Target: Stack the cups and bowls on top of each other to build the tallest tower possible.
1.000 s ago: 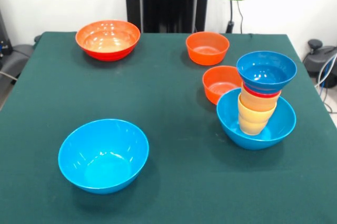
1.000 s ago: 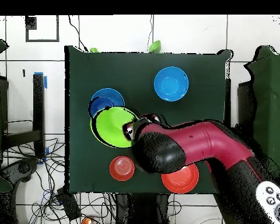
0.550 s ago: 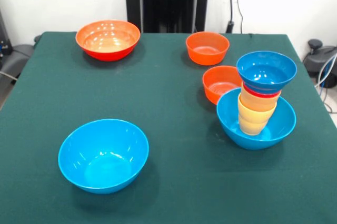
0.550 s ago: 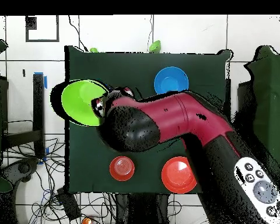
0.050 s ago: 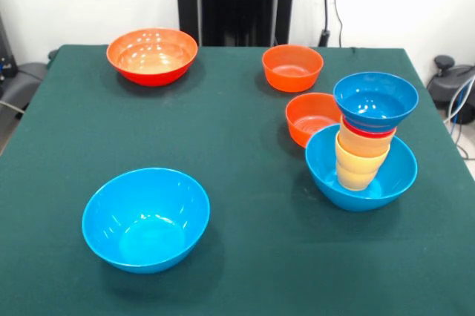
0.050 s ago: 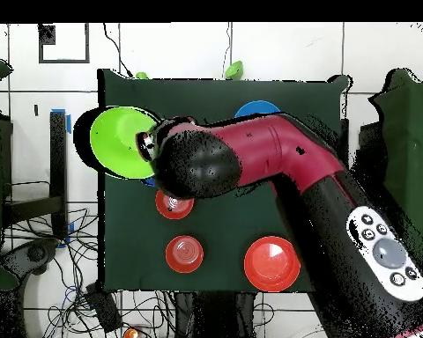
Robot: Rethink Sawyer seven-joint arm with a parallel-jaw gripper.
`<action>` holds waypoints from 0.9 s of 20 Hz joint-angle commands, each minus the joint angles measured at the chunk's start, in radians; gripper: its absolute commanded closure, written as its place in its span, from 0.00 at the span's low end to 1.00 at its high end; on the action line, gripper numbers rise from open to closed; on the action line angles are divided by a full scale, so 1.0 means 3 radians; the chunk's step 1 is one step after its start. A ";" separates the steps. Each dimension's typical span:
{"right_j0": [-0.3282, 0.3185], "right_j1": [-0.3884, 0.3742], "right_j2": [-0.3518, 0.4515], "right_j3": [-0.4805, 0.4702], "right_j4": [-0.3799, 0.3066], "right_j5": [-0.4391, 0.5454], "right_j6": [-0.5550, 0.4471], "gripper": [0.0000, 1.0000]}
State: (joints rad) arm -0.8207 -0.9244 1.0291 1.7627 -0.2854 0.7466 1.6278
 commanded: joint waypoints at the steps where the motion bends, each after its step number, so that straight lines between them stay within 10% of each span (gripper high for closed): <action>1: 0.0270 0.0541 -0.0573 -0.0557 -0.0471 0.0786 -0.0453 1.00; 18: 0.0339 0.0540 -0.0750 -0.0498 -0.0678 0.1018 -0.0262 1.00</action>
State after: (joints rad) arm -0.7619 -0.7804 0.8790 1.6421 -0.4336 0.9147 1.6278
